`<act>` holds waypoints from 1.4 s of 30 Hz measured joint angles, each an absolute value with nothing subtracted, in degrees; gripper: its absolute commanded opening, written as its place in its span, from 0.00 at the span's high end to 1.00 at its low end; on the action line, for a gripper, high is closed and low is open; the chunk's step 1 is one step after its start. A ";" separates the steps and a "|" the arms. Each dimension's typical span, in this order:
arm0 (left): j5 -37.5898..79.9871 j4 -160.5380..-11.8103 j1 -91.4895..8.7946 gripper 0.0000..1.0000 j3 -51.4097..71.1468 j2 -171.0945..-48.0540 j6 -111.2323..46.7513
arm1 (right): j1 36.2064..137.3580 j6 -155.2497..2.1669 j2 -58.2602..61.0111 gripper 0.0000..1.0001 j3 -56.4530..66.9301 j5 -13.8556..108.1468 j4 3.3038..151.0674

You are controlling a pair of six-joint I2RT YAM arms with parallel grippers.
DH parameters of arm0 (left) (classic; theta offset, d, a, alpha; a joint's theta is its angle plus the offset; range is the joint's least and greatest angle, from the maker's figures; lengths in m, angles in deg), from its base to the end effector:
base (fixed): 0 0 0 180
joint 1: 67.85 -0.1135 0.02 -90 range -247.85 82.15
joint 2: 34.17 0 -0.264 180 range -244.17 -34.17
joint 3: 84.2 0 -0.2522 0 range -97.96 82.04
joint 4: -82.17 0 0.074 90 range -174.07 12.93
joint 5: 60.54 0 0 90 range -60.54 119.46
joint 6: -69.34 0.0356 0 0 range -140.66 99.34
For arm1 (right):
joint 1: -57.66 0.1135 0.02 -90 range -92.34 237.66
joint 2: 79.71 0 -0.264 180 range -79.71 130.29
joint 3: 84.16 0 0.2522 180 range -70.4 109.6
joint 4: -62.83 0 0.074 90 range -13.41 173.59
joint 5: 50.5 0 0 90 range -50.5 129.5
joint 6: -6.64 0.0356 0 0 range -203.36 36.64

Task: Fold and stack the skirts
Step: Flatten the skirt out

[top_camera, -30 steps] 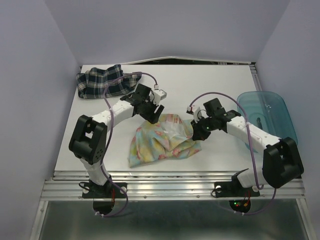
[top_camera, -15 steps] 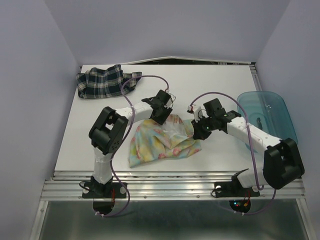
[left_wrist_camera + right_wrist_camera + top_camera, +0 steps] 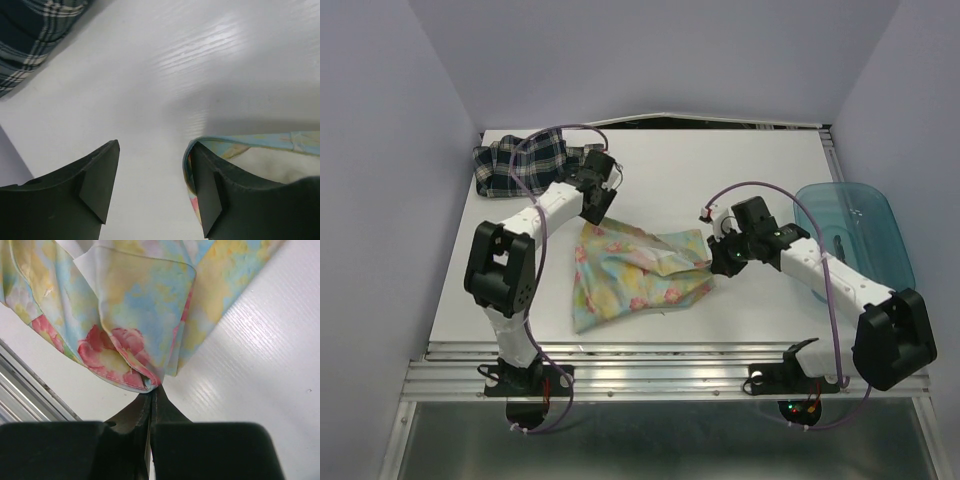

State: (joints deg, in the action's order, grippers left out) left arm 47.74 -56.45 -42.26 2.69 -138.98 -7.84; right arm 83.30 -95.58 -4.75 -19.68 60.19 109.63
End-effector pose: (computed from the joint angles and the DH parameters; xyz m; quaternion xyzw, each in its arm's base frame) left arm 0.3649 -0.1624 0.2314 0.2606 0.9009 0.1150 0.3274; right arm 0.2267 0.1228 0.2323 -0.3541 0.8765 0.2035 0.2551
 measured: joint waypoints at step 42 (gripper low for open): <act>8.16 -45.39 -52.65 0.32 -15.13 -114.96 16.77 | 72.99 -106.95 -7.24 0.13 9.68 48.96 106.89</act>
